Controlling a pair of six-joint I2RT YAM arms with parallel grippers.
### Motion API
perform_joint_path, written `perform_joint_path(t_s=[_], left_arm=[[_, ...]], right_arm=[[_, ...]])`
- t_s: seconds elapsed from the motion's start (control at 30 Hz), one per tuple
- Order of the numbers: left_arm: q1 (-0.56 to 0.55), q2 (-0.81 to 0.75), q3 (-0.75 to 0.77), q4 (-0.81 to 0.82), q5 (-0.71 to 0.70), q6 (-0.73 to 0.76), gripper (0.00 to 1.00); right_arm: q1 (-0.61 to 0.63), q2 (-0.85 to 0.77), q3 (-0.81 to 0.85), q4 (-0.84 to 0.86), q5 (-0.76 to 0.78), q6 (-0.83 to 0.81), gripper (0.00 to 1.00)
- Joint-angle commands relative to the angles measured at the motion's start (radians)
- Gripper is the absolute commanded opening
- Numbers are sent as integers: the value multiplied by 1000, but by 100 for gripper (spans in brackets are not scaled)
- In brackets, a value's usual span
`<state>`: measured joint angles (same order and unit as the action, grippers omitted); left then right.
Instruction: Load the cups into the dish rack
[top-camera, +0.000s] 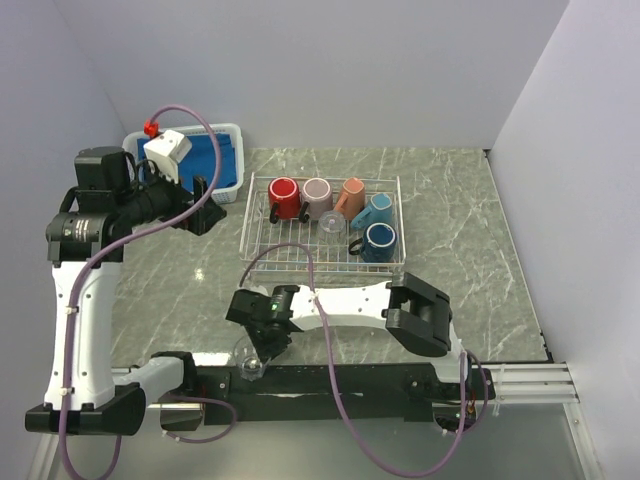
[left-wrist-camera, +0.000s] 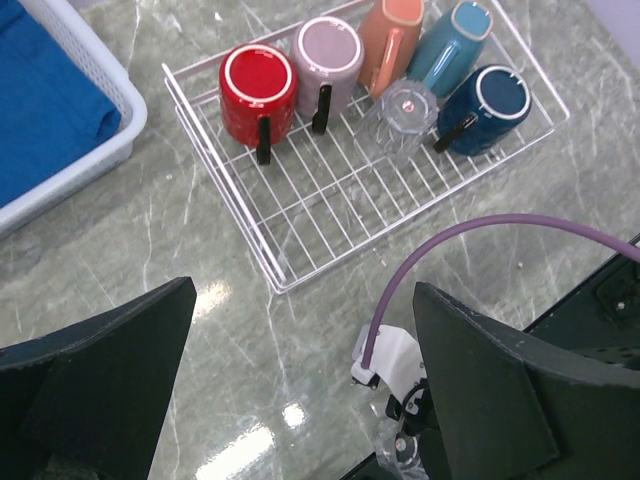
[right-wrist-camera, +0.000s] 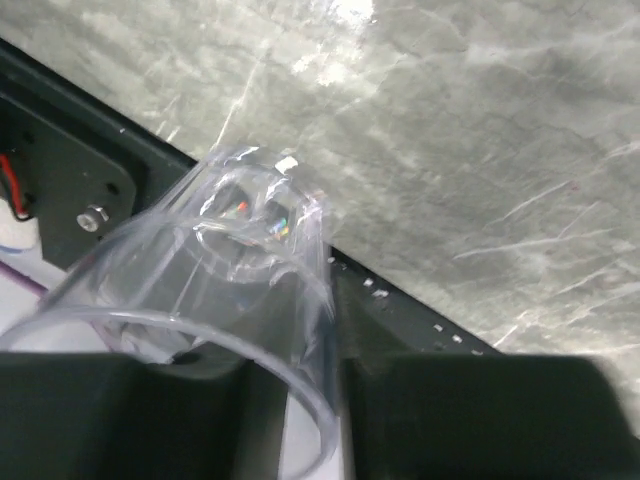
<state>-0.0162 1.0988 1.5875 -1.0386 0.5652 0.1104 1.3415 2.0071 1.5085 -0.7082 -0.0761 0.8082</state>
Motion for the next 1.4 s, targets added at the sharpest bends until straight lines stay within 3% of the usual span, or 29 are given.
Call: perform_joint_path(t_s=[0.0, 0.07, 0.17, 0.33, 0.43, 0.5, 0.63, 0.73, 0.77, 0.8, 0.83, 0.87, 0.9, 0.93, 1.0, 1.03, 1.07, 1.1, 1.3, 1.33, 1.37], left_arm=[[4, 13, 87, -18, 29, -43, 96], [4, 18, 103, -20, 21, -54, 96], [4, 33, 129, -20, 38, -74, 96], [4, 88, 152, -49, 122, -138, 96], [9, 127, 166, -83, 292, -170, 97], [12, 154, 195, -127, 485, -196, 96], [13, 187, 172, -66, 807, -314, 96], [13, 142, 34, 209, 964, -576, 96], [13, 124, -48, 306, 978, -747, 96], [13, 102, -94, 553, 992, -846, 96], [13, 60, -145, 698, 1016, -956, 96], [13, 38, -246, 845, 1019, -1202, 96], [13, 20, -288, 1132, 1024, -1307, 96], [13, 0, -314, 1185, 1027, -1375, 96], [6, -2, -293, 1076, 1029, -1268, 96], [4, 7, -267, 832, 1027, -1173, 96], [2, 13, -230, 745, 1023, -1022, 96], [2, 18, -221, 686, 1019, -978, 96], [-28, -14, -311, 698, 948, -956, 96], [-40, -20, -314, 663, 926, -927, 96], [-51, -14, -288, 512, 897, -811, 96]], right_arm=[[1, -41, -48, 65, -1, 31, 12], [2, -56, -50, 47, 9, 28, 0], [-10, -137, -28, -5, 55, 11, 0], [-134, -486, -144, 77, -14, 43, 0], [-263, -736, -313, 277, -144, 129, 0], [-348, -883, -396, 448, -238, 213, 0], [-442, -1013, -570, 761, -353, 371, 0], [-467, -1028, -608, 872, -379, 430, 0], [-472, -1025, -608, 888, -384, 440, 0], [-472, -1012, -608, 909, -395, 450, 0], [-476, -1002, -604, 933, -398, 465, 0], [-478, -995, -599, 943, -399, 470, 0], [-479, -975, -585, 951, -409, 473, 0], [-484, -966, -577, 957, -412, 476, 0], [-492, -937, -555, 967, -421, 479, 0], [-496, -929, -547, 978, -428, 483, 0], [-504, -918, -542, 987, -436, 486, 0], [-507, -898, -530, 993, -442, 490, 0], [-510, -823, -495, 1052, -465, 519, 0], [-510, -814, -490, 1059, -468, 525, 0], [-512, -795, -487, 1070, -473, 529, 0]])
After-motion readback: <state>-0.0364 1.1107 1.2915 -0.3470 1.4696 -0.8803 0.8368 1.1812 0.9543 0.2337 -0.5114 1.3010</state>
